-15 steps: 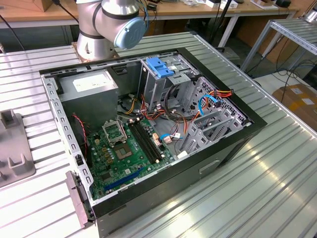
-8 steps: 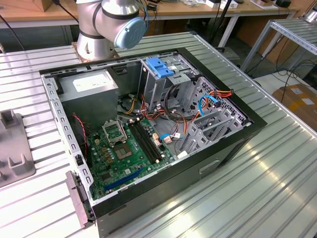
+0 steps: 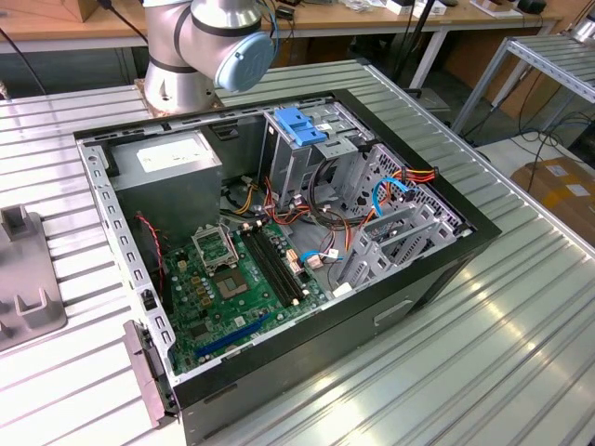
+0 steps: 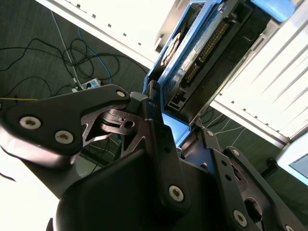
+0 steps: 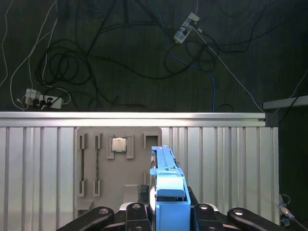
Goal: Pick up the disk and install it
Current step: 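Pick up the disk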
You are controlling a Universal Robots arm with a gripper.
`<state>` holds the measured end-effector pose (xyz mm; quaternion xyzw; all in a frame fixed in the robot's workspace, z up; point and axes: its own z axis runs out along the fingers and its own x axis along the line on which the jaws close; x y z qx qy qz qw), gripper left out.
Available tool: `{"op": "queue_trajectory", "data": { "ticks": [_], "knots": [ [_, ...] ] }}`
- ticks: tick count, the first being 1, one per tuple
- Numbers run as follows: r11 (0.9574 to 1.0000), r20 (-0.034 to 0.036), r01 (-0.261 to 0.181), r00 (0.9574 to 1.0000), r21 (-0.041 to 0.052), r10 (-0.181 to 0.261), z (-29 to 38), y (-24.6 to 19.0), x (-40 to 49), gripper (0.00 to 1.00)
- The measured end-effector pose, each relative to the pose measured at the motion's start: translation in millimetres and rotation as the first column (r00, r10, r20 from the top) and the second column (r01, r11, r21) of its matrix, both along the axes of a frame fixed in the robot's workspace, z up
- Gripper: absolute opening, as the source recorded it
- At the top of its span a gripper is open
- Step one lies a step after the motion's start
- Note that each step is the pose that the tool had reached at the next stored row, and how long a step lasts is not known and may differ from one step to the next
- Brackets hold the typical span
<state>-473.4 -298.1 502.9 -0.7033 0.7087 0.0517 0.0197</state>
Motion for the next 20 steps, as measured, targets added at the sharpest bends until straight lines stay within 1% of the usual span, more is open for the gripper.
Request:
{"op": "queue_trajectory", "data": {
  "ticks": [8,20],
  "knots": [
    [1.0000,0.0000,0.000,1.0000,0.0000,0.000,0.0,-2.5,1.5,0.37],
    [1.0000,0.0000,0.000,1.0000,0.0000,0.000,0.0,-5.1,3.5,0.37]
  ]
}}
